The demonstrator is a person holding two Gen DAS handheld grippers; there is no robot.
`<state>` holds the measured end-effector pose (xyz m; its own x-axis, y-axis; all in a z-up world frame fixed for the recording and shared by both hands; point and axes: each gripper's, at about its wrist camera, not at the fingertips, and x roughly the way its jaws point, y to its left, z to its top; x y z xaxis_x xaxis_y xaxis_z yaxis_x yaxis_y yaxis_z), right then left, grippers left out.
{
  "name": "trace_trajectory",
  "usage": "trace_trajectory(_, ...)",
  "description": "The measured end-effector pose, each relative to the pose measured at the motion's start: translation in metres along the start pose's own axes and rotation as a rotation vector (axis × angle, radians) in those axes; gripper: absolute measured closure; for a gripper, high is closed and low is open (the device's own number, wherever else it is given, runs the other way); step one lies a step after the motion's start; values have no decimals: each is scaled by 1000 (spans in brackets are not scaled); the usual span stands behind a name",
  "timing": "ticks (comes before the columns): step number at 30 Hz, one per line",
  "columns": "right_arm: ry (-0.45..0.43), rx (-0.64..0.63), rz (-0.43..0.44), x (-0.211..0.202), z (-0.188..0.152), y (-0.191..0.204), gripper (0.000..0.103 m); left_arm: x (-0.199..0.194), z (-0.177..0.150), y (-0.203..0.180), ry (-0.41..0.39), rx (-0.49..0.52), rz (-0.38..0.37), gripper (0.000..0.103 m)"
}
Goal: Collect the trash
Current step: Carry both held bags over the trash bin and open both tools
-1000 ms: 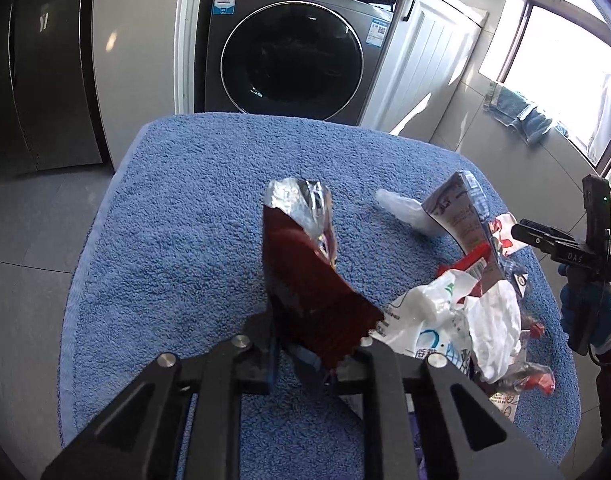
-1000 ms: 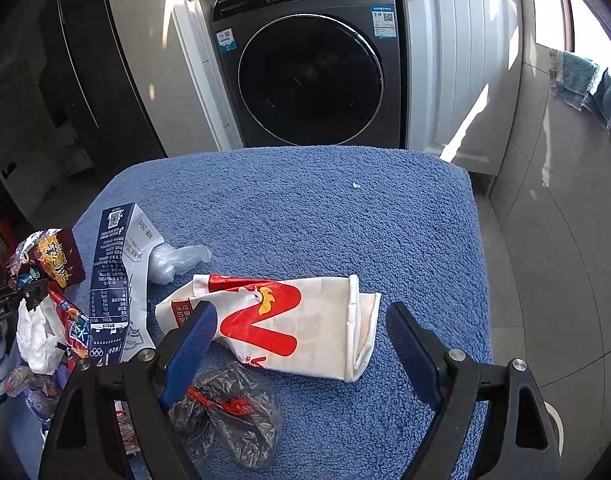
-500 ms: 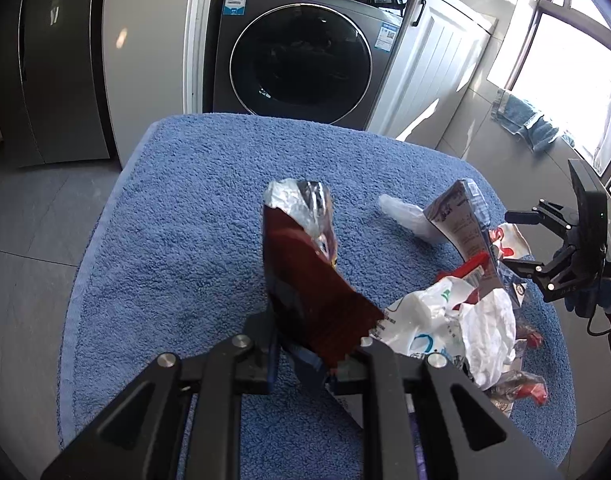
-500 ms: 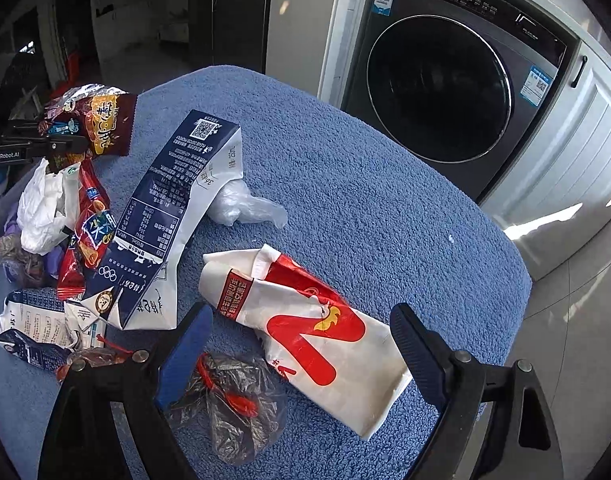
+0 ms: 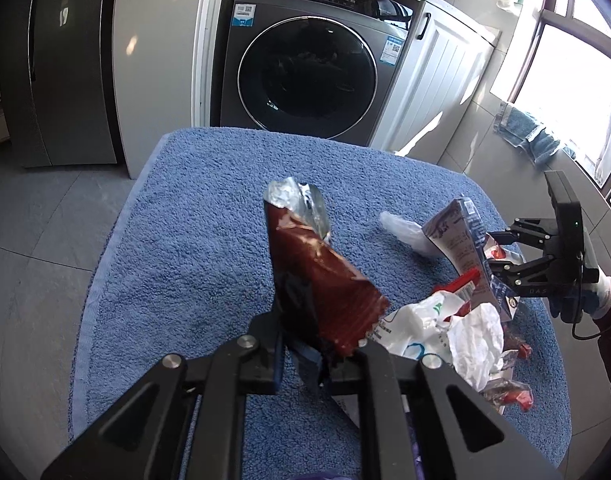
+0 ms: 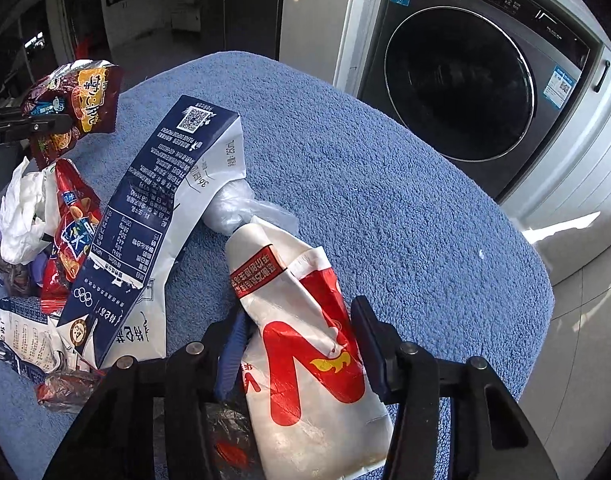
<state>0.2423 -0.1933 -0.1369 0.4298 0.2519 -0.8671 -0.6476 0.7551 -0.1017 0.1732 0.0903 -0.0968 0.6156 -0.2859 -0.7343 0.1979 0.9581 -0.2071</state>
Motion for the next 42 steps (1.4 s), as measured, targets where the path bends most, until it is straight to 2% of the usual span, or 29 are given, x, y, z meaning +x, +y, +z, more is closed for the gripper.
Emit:
trace_trajectory(7, -163, 148, -14, -61, -5, 0, 54, -33, 7, -2, -66, -13, 0, 91)
trace_trajectory(12, -297, 232, -36, -118, -17, 3, 54, -67, 15, -24, -122, 47, -6, 91)
trace_trajectory(17, -366, 332, -88, -165, -53, 6, 54, -84, 21, -75, -139, 148, -56, 91)
trace_trajectory(21, -382, 439, -150, -195, -101, -12, 54, -81, 26, -138, -127, 245, -143, 91)
trace_trajectory(27, -369, 683, -232, -220, -202, -57, 54, -41, 19, -260, -33, 414, -290, 91)
trace_trajectory(33, -331, 934, -258, -212, -298, -97, 54, 20, -7, -377, 116, 548, -419, 91)
trace_trajectory(38, -321, 1098, -248, -196, -356, -121, 54, 69, -30, -451, 213, 609, -457, 91)
trace_trajectory(42, -319, 1203, -236, -186, -391, -129, 54, 105, -45, -484, 291, 623, -466, 91)
